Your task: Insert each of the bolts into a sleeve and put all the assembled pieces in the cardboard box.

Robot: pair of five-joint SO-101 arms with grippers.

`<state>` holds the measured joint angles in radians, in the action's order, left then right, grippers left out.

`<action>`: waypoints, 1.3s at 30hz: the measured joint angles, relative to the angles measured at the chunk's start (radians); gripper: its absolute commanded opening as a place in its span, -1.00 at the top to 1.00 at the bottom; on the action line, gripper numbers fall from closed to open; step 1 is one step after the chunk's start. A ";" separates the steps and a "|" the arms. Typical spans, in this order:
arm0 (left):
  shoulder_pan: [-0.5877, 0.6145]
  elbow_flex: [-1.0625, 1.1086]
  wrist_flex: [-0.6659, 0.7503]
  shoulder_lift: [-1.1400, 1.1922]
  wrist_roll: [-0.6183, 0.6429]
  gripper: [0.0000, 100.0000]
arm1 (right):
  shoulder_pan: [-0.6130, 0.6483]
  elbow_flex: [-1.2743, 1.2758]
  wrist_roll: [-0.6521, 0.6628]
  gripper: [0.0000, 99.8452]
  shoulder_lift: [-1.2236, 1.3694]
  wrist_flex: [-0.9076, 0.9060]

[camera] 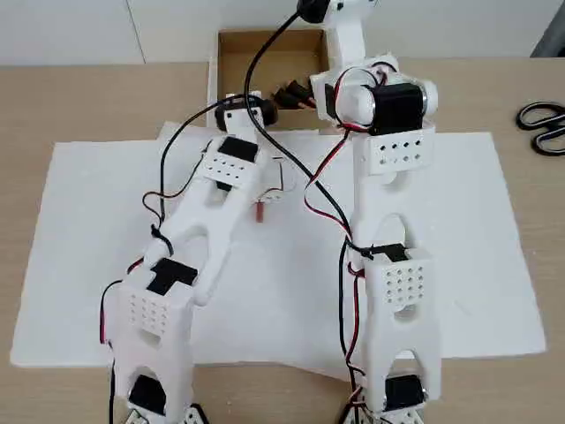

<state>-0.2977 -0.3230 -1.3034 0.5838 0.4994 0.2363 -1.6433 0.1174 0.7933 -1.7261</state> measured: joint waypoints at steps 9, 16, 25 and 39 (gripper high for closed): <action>-0.034 -0.244 -0.256 0.000 -0.025 0.99 | 0.000 -0.002 0.000 0.47 0.025 0.000; -0.026 -0.241 -0.382 0.006 -0.133 0.99 | 0.000 -0.003 0.000 0.47 0.025 0.000; -0.021 -0.034 -0.328 0.006 -0.183 0.99 | 0.000 -0.003 0.000 0.47 0.025 0.000; -0.021 -0.029 -0.287 0.006 -0.183 0.67 | 0.000 -0.003 0.000 0.47 0.032 0.000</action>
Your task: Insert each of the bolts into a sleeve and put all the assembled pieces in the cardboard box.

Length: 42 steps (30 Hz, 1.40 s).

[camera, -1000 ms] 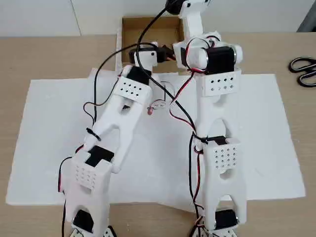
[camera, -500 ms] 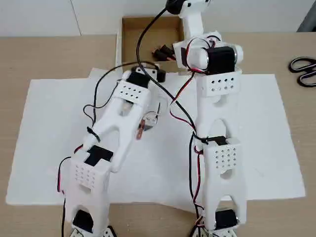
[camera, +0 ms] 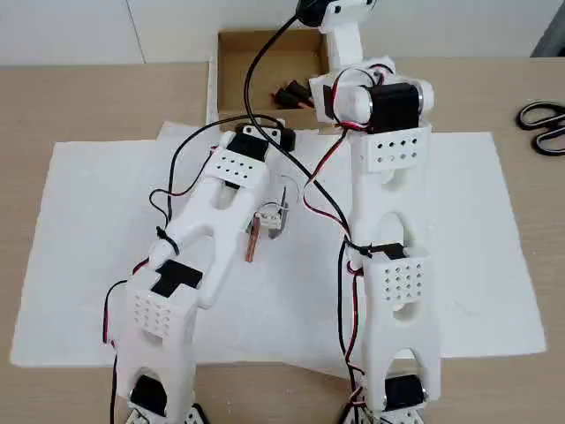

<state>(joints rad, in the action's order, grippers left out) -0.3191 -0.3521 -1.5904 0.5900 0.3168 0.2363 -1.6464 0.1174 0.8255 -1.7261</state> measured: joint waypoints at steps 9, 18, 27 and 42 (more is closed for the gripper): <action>0.020 0.000 0.060 0.000 0.000 0.67 | 0.000 0.000 0.000 0.47 0.000 0.000; 0.020 -0.003 0.071 0.054 0.000 0.67 | 0.000 0.000 0.000 0.47 0.000 0.000; 0.017 -0.005 0.086 0.075 -0.003 0.69 | 0.000 0.000 0.000 0.47 0.000 0.000; 0.011 -0.023 0.094 0.080 -0.003 0.98 | 0.000 0.000 0.000 0.47 0.000 0.000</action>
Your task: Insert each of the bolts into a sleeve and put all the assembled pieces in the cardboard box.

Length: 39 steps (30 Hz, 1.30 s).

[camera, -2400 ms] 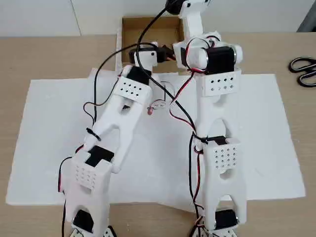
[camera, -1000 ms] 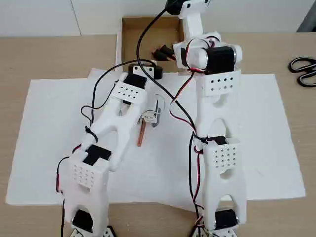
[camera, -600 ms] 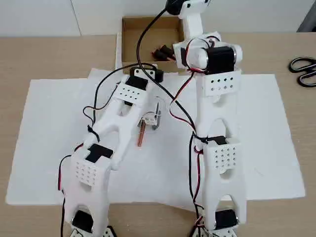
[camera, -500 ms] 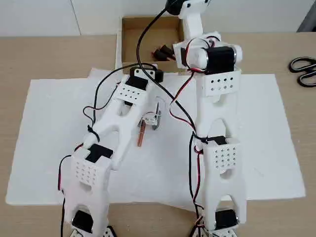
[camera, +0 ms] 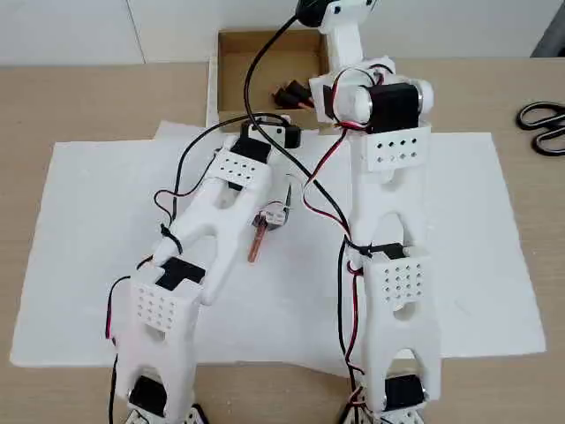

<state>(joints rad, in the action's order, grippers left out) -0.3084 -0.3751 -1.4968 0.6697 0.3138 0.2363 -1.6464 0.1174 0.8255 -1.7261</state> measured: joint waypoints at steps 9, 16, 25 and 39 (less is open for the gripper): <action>0.000 0.009 0.005 -0.018 0.002 0.99 | 0.000 0.000 0.000 0.47 0.000 0.000; 0.014 0.014 -0.023 -0.069 0.002 0.99 | 0.000 0.000 0.000 0.47 0.000 0.000; 0.002 0.014 -0.094 -0.184 -0.006 0.99 | 0.000 0.000 0.000 0.47 0.018 0.000; 0.348 0.014 -0.150 -0.494 -0.041 0.99 | 0.138 0.000 0.000 0.47 0.224 0.000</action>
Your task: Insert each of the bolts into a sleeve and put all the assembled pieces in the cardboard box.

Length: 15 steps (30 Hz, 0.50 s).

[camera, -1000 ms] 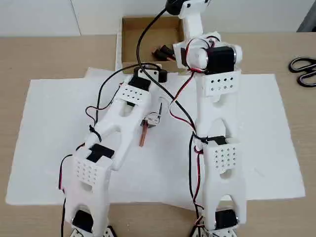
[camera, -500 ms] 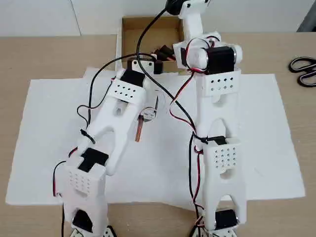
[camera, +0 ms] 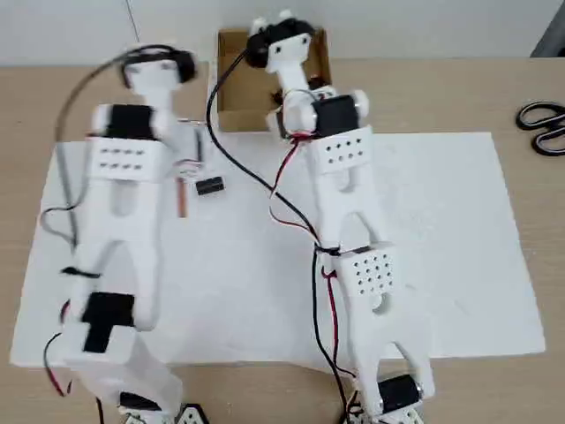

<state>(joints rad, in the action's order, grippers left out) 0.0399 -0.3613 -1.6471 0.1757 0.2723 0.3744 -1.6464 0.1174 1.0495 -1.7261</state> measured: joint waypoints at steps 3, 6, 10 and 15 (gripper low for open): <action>0.121 0.000 -0.014 -0.038 0.002 0.99 | 0.041 0.000 0.009 0.47 0.038 0.000; 0.219 0.003 -0.020 -0.063 0.002 0.99 | 0.083 0.000 0.049 0.47 0.060 0.023; 0.311 0.020 -0.034 -0.063 0.002 0.99 | 0.146 0.000 0.123 0.47 0.084 0.063; 0.334 0.129 0.002 -0.068 0.002 0.99 | 0.203 0.000 0.198 0.47 0.132 0.086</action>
<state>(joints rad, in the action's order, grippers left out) 0.3744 -0.2325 -1.6456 0.1082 0.2739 0.5769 -1.6464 0.3153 1.1815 -1.6402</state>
